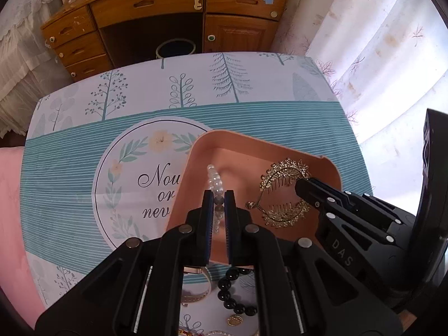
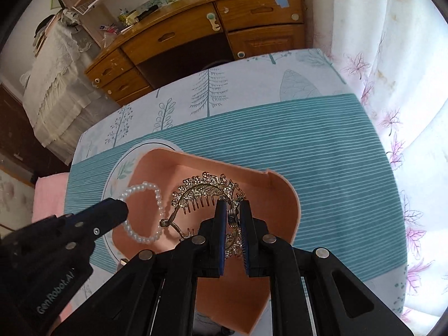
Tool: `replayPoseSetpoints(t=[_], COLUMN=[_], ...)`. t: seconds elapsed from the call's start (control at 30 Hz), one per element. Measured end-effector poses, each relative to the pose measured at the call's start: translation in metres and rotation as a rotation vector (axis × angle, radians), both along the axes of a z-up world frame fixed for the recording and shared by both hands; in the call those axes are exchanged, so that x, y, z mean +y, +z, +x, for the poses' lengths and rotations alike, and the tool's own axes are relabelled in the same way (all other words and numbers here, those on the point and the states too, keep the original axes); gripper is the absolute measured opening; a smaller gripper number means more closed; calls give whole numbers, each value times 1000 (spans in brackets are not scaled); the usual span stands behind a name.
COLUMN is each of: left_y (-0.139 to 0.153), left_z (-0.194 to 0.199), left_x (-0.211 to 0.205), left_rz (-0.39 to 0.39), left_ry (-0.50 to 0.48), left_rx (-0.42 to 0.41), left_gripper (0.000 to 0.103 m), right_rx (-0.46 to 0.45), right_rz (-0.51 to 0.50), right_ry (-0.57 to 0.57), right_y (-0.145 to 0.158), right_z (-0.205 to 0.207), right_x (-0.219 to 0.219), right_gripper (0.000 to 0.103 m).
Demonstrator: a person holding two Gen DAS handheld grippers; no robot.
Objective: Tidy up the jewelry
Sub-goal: 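Carry both items into the pink box and open both tools, then lift both tools out of the pink box and back over the table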
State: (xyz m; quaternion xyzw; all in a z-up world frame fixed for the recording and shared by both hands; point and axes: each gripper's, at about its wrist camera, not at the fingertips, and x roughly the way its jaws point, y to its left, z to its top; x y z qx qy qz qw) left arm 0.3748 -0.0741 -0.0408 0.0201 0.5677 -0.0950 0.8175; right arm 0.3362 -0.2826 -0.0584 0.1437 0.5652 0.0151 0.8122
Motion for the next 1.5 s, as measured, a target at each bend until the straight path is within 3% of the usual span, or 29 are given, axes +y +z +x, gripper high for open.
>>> replayPoseSetpoints(t=[0.17,0.3,0.33,0.5,0.73,0.97,1.27,1.5], left_y=[-10,-19,-21,-22,-4,40,106,128], left_z=[0,-5,-9,-27,-61,-110,-198,-272], left_x=[2,6,8,11,27,57,88,105], left_rz=[30,30,31,35,25,25,60,84], left_ry=[-27,-21,-18,-30,-19,12,59,110], left_rx=[37,66,56,56,-17,-130,-265,-388], left_gripper=[8,37,38,39,39,39,39,39], right_rx=[52,41,33,5,-36,-120,-253,-331], right_rz=[19,21,10,-55,-126,-145,-140,-115], right_ry=[22,8,10,55,94,128,177,204], right_y=[-16,-20,-19,-9,13,52,127,171], right_z=[9,3,0,-20,-51,-96,-178,-250], right_x=[-1,2,2,12,18,28,56,75], right_gripper=[12,23,23,23,23,23,23,23])
